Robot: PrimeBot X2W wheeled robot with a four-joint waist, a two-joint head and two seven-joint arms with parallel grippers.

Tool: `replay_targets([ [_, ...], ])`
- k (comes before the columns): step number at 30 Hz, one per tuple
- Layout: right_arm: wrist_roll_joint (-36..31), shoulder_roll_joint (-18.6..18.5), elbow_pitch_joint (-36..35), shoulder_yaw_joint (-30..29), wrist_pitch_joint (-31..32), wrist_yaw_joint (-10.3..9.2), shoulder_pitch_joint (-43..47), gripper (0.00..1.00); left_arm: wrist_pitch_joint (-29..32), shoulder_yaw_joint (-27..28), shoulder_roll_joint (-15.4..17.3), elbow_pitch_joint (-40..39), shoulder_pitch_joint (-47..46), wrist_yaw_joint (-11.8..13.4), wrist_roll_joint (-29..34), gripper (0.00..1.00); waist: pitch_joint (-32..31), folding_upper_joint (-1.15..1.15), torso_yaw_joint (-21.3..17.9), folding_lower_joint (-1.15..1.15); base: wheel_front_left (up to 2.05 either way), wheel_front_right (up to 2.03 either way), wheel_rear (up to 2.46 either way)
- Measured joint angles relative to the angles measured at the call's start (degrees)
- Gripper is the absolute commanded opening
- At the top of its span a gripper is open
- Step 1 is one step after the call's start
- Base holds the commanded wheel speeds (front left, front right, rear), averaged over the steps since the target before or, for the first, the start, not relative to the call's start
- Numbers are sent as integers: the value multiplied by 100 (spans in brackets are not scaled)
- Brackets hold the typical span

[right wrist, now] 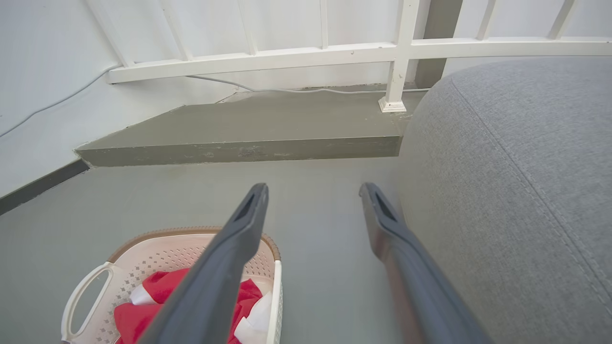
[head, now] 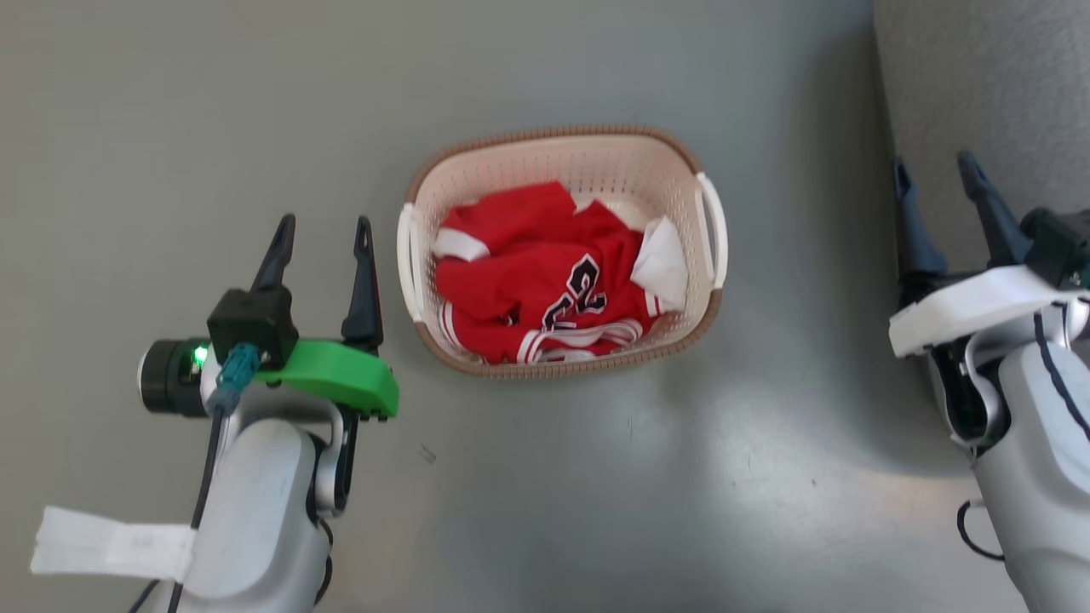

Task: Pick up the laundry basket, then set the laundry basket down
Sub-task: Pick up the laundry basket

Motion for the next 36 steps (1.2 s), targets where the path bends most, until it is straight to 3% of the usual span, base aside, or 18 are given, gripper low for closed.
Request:
replay_targets([
  [14,0,-32,338,35,-10,148,-959,100,168,-108,-42,530,-1063,-13,-125,100,1034,0,39,0,0,0,0],
  [24,-18,-41,839,269,141,249,-1816,100,613,-238,-89,1073,-2097,-221,-223,100,1698,0,52,0,0,0,0],
  [36,-130,323,1985,782,339,352,-2538,100,1104,-281,-120,2275,-2877,-511,-610,100,2394,0,-7,0,0,0,0],
])
